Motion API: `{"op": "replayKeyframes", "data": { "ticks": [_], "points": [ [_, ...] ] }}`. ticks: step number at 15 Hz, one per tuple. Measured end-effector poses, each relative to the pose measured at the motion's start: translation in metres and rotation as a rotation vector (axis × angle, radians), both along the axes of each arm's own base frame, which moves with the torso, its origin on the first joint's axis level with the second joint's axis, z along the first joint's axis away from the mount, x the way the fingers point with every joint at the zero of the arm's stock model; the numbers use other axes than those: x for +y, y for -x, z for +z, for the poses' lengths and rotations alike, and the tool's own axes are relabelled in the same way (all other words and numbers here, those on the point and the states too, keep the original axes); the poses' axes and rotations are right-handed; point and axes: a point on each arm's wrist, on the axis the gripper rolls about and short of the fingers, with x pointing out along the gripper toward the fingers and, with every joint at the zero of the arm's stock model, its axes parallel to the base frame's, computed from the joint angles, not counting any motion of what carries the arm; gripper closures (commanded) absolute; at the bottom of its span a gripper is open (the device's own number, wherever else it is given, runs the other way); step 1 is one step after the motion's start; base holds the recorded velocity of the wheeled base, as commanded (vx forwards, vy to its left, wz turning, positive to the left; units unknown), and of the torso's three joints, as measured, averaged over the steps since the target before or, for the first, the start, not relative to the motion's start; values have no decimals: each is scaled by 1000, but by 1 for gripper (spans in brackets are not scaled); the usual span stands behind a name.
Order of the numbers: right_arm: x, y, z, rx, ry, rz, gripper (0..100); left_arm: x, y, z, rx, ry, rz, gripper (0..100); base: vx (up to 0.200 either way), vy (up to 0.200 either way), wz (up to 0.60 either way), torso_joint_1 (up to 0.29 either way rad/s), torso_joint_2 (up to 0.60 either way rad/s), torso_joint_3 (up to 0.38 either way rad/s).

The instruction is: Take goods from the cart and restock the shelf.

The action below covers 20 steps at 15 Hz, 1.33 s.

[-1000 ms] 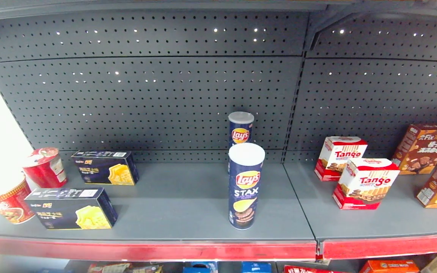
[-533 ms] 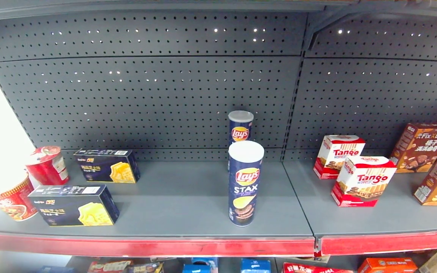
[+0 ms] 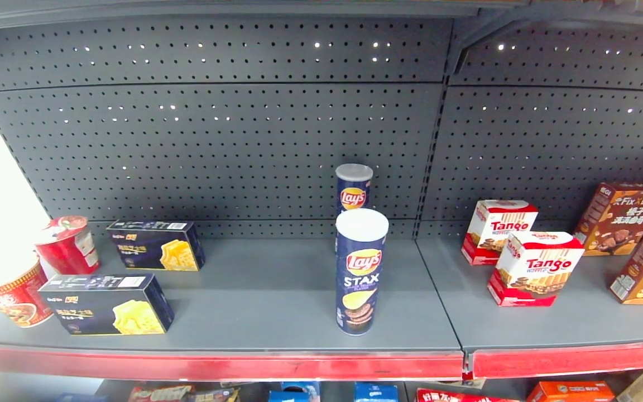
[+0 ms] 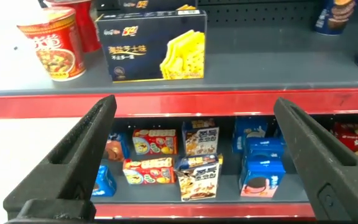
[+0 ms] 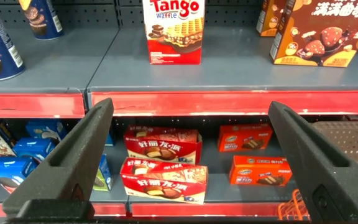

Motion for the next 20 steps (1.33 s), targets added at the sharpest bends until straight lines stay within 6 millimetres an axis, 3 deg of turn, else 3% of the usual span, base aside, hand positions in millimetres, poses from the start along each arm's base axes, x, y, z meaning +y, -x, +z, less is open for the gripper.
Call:
{"op": "replayKeyframes", "data": {
  "ticks": [14, 17, 20],
  "points": [
    [0, 0, 0, 0, 0, 0, 0, 0, 0, 0, -1, 7, 3, 0, 0, 0, 0, 0, 0, 0],
    [0, 0, 0, 0, 0, 0, 0, 0, 0, 0, -2, 13, 10, 0, 200, 0, 0, -7, -2, 5],
    [0, 0, 0, 1, 0, -1, 0, 0, 0, 0, 1, 15, 11, 0, 0, 0, 0, 0, 0, 0]
  ]
}}
